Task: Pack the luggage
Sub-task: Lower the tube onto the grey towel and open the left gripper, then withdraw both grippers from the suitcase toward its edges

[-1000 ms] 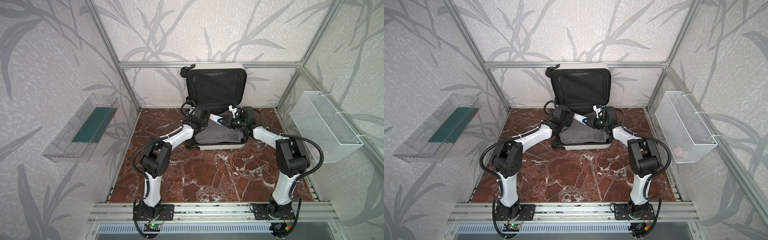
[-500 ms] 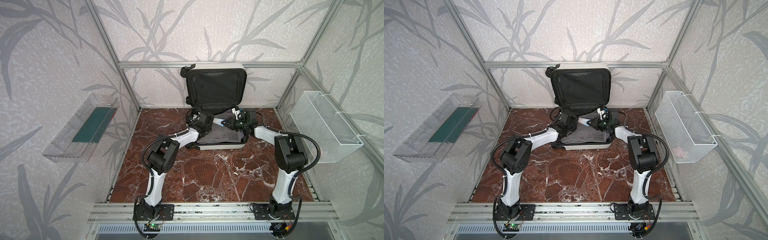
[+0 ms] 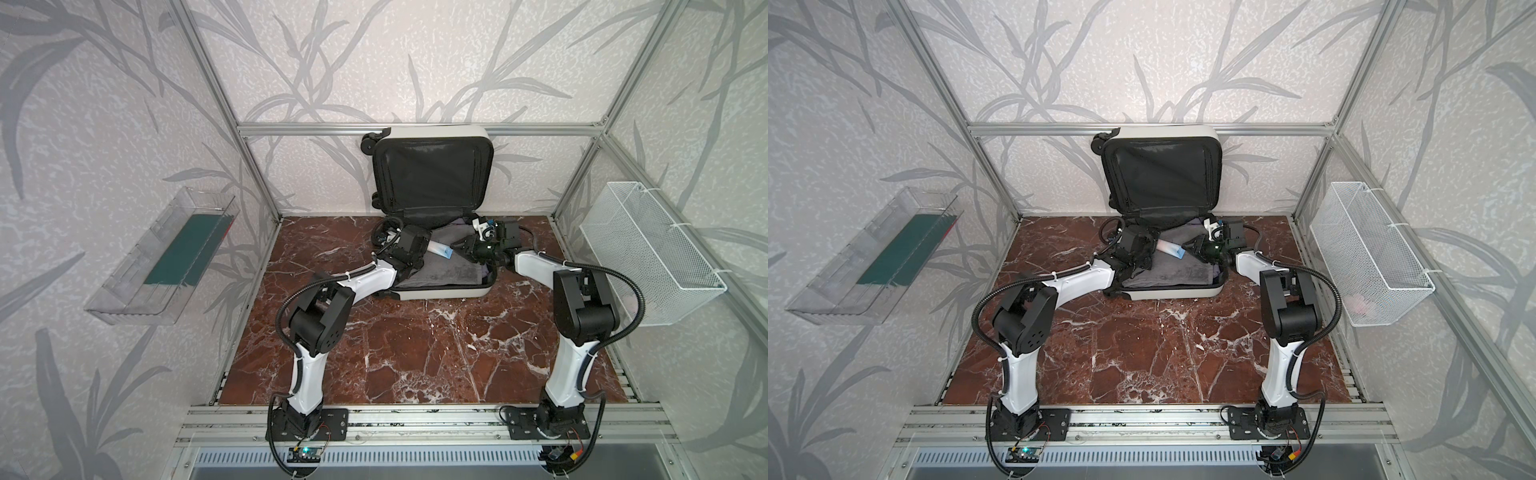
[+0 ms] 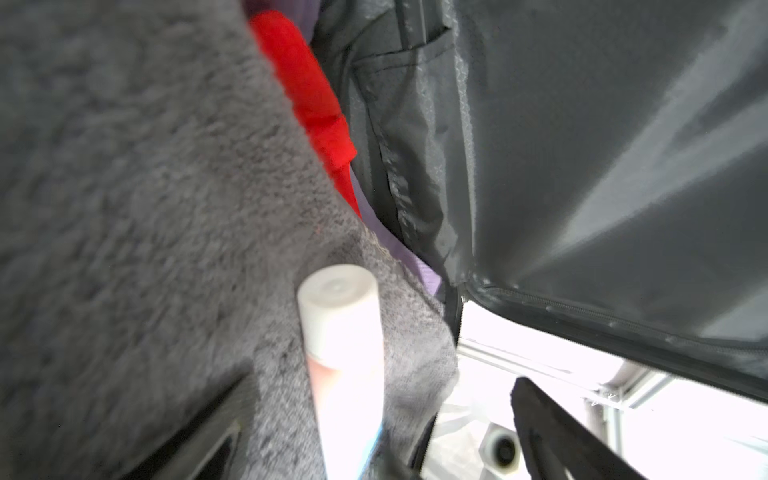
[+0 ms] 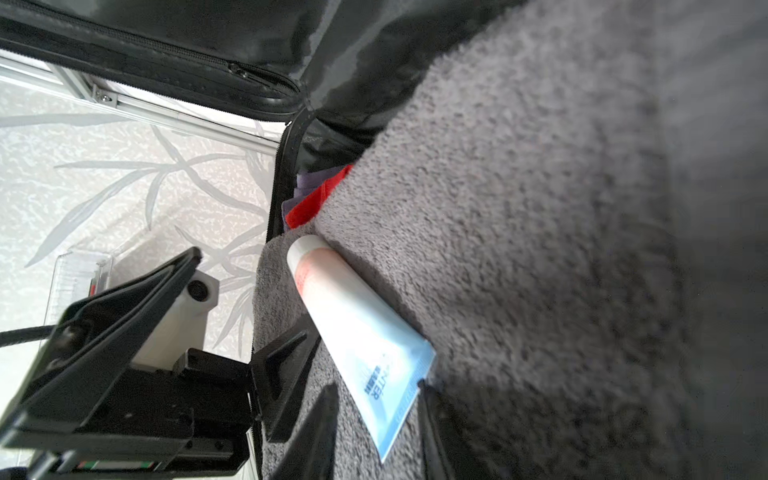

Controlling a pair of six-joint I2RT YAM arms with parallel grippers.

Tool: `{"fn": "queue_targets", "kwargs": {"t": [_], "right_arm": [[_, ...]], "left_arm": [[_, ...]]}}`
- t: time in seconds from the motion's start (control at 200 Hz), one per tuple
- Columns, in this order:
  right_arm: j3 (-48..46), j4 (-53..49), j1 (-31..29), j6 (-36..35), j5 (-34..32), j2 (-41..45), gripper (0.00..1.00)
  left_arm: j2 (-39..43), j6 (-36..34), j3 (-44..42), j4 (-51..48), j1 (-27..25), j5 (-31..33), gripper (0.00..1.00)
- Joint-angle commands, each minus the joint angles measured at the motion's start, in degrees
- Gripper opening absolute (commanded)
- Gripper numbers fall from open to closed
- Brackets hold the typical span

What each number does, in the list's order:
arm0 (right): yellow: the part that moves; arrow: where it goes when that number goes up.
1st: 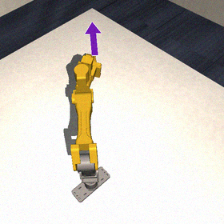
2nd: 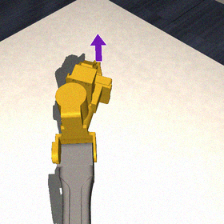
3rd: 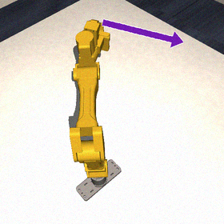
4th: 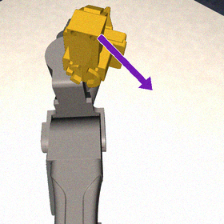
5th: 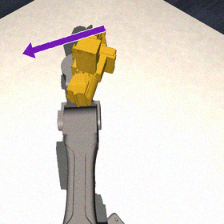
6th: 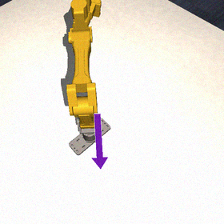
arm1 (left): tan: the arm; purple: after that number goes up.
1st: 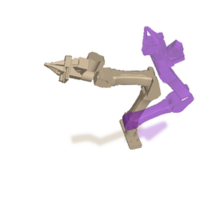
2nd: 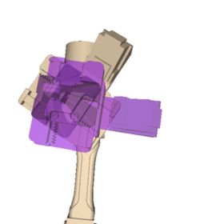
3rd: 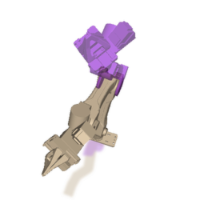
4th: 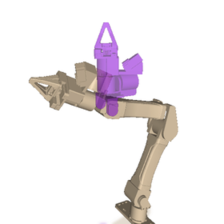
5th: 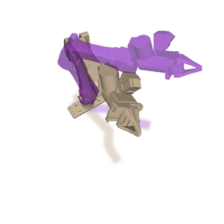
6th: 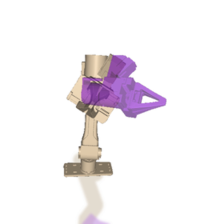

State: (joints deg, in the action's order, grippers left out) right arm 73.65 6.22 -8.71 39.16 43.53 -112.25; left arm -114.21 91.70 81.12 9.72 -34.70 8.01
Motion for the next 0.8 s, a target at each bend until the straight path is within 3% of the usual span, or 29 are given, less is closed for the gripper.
{"fn": "queue_targets", "kwargs": {"t": [0.0,0.175,0.355,0.54,0.795], "right_arm": [[2.78,-4.67,0.37,-2.62,-0.2,4.14,0.4],[3.83,-8.41,0.36,-5.67,-0.37,7.83,0.47],[2.49,-9.02,-0.28,-4.79,-0.65,11.9,0.56],[-1.83,-10.89,-3.07,-6.36,-3.7,17.86,0.68],[-8.34,-11.57,-5.35,-6.46,-6.86,25.44,0.73]], "left_arm": [[4.4,-1.44,-0.95,-0.58,0.49,-2.04,0.99],[7.55,-4.42,-1.44,-1.11,2.57,-9.83,0.99],[12.1,-15.59,-0.69,-6.57,5.51,-15.19,0.99],[16.49,-37.65,2.02,-22.51,7.45,-11.6,0.99],[20.25,-68.95,7.9,-26.11,8.91,-3.65,0.99]]}}
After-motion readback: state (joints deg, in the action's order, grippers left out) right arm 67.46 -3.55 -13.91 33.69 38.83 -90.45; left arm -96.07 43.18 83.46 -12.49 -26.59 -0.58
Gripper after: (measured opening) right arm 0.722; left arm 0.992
